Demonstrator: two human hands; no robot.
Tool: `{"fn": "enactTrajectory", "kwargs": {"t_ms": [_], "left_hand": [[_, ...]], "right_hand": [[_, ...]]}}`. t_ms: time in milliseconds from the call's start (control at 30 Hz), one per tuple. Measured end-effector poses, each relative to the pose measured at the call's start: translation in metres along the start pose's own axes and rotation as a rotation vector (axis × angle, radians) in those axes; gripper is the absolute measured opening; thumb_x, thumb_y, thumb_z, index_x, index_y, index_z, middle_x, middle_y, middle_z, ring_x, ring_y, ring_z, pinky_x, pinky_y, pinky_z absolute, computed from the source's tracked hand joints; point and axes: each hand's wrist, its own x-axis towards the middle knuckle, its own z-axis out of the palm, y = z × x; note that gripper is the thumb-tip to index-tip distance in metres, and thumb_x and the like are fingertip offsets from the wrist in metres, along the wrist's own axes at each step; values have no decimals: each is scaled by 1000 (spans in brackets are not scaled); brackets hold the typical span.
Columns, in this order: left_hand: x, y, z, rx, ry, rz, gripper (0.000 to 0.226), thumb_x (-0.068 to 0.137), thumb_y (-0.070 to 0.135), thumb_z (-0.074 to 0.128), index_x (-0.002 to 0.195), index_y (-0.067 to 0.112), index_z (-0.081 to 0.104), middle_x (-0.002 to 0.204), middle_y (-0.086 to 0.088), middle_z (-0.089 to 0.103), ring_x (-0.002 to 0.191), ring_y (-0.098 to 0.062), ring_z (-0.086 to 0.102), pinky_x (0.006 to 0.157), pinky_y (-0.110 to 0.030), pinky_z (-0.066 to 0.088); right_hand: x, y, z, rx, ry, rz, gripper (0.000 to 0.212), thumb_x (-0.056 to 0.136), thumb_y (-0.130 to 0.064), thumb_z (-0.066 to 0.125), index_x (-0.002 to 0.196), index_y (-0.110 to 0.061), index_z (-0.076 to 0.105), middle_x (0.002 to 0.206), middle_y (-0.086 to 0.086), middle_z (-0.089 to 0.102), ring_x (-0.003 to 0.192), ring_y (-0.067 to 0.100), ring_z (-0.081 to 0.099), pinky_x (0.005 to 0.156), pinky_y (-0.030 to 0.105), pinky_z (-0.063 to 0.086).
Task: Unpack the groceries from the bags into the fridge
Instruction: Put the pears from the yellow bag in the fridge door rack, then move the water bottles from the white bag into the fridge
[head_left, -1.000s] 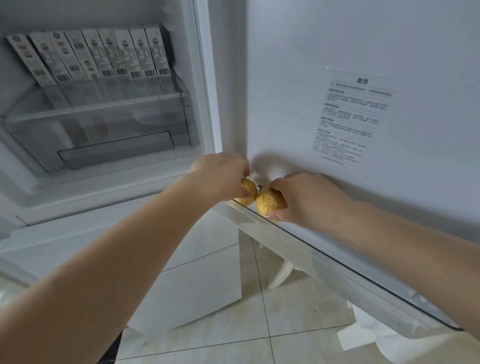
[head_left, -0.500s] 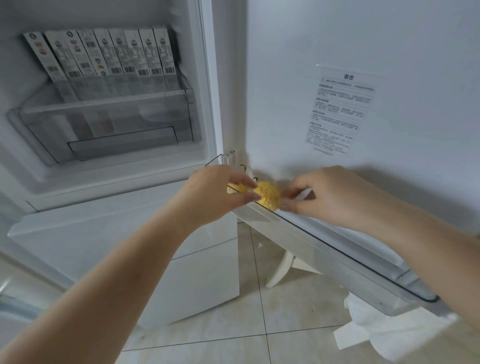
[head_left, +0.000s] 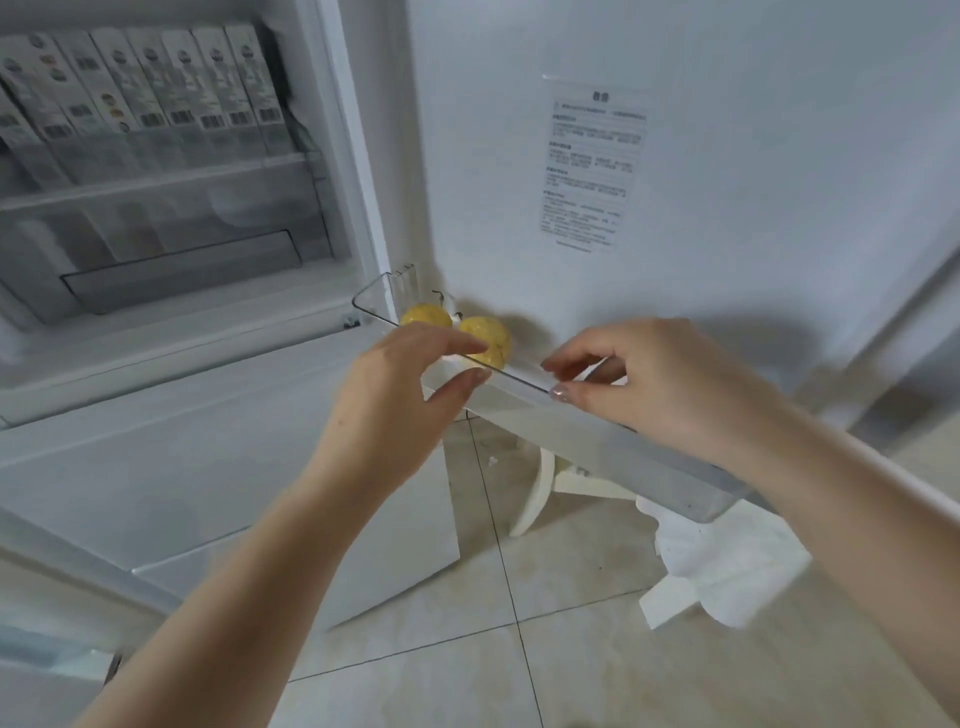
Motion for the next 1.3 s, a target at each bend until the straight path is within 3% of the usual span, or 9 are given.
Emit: {"fn": "enactTrajectory", "kwargs": {"t_ms": [233,367,533,667,800,1033,1300], "left_hand": [[-37,43,31,-141,-87,26,17,81,23,71,98,24,70,92,16,67,88,3,62,80,-2,41],[-68,75,68,-159,-141,-47,16,81,25,70,95,31,67,90,17,68,87,6,63,81,-7,45],[-108,133,141,-174,-214,-106,15,82,26,70,95,32,66,89,22,66,85,8,63,78,-11,47],[-131,180,203,-169,-266,-105,21,82,36,67,100,27,66,91,22,63,87,3,63,81,-23,50],[-137,219,252,-89,-362,-91,22,84,34,65,106,29,64,89,29,55,90,7,57,81,-23,48],[-109,252,324,-75,-512,-97,25,86,37,63,110,30,63,102,22,61,93,8,58,81,-17,46],[-15,249,411,-158,-543,-167,22,85,31,65,107,29,64,99,19,65,92,7,60,81,-14,44]], "right_hand": [[-66,20,-12,99,147,-14,27,78,-34,67,105,-38,67,94,-23,67,85,-8,62,85,22,52],[-116,55,-21,110,200,-50,27,80,-31,71,106,-36,67,95,-20,68,86,-6,64,85,26,53],[-183,127,-33,67,116,11,30,79,-30,71,108,-34,66,96,-17,68,88,-2,64,81,30,54],[-228,195,-44,25,27,93,32,79,-31,71,110,-35,65,96,-18,65,89,0,62,80,35,53],[-256,255,-58,31,-28,167,31,80,-35,69,111,-36,63,98,-18,63,87,-1,62,80,34,53],[-262,341,-79,105,2,276,31,79,-30,71,109,-30,65,98,-15,64,88,3,62,81,34,53],[-193,428,-122,45,-35,295,35,80,-33,71,114,-29,63,101,-13,62,91,6,61,84,32,50]]}}
